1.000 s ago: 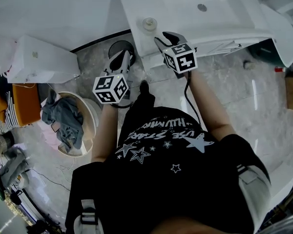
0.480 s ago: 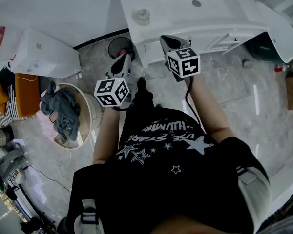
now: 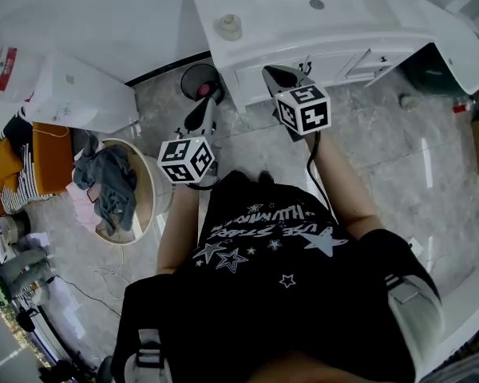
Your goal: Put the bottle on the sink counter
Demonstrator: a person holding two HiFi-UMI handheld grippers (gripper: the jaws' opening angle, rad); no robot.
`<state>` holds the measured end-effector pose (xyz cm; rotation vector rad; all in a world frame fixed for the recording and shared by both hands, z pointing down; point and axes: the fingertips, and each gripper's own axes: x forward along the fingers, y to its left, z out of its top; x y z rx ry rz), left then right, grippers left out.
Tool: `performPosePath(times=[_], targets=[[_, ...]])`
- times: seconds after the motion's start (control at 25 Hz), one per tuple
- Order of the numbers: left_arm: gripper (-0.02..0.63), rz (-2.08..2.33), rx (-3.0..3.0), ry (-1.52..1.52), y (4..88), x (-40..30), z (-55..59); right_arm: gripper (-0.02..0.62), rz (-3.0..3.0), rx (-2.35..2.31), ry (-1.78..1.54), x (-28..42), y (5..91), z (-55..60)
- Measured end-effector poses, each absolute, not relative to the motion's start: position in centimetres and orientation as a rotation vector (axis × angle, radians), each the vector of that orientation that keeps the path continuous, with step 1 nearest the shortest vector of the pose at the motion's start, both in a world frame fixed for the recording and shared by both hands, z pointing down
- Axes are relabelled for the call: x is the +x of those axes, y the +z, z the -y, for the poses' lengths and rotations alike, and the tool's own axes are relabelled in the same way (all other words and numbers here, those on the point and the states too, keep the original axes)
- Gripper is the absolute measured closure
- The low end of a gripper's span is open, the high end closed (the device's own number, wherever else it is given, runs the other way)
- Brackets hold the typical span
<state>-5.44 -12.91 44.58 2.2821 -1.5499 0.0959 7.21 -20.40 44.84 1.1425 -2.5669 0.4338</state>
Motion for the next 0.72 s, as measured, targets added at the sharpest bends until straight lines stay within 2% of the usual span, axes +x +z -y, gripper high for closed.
performPosePath(times=[0.72], targets=[[0.597,1.437,2.369,0.098,43.3,-7.5,8.5,0.589,2.522,1.240,0.448,5.9,43.7,14.7]])
